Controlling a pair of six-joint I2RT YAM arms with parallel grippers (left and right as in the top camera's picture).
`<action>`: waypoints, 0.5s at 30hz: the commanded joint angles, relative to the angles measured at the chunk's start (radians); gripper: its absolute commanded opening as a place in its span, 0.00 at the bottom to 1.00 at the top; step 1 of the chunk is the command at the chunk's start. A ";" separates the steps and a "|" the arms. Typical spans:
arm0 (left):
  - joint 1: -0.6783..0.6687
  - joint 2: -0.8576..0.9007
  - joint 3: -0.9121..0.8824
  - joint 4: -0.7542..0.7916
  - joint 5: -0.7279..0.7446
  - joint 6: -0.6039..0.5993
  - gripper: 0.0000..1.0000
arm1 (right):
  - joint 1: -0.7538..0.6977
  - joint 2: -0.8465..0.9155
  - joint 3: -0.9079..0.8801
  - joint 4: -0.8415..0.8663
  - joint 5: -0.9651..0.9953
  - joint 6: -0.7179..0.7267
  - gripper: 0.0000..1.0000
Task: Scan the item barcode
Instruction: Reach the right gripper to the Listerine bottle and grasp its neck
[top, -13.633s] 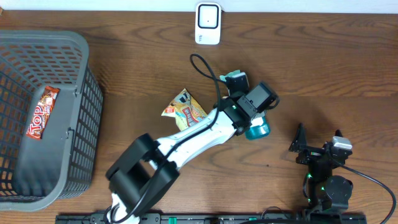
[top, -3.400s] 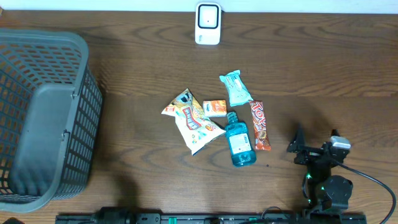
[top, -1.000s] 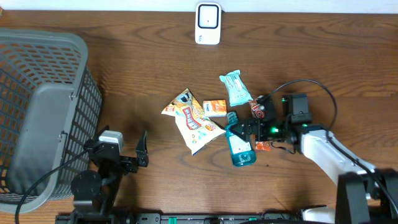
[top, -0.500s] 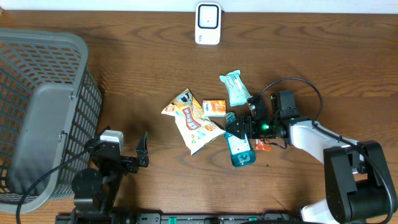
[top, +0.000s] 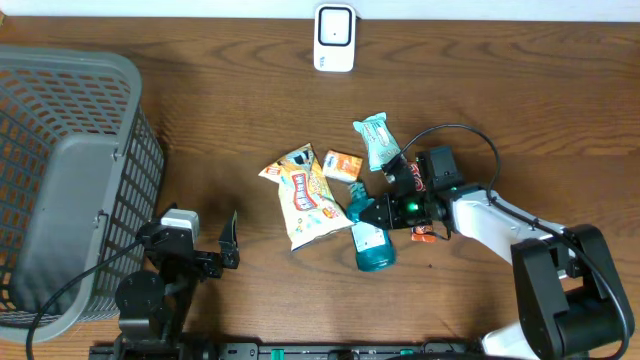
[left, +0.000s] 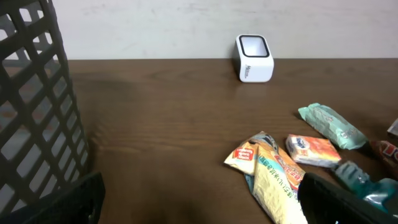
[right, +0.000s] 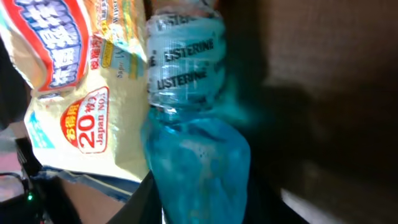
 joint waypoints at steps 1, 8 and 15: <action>0.003 0.000 -0.003 0.000 -0.010 0.014 0.99 | 0.006 0.051 0.061 -0.148 0.338 -0.028 0.14; 0.003 0.000 -0.003 0.000 -0.010 0.014 0.99 | 0.026 0.051 0.280 -0.407 0.557 -0.027 0.07; 0.003 0.000 -0.003 0.000 -0.010 0.014 0.99 | 0.132 0.051 0.359 -0.459 0.761 -0.019 0.17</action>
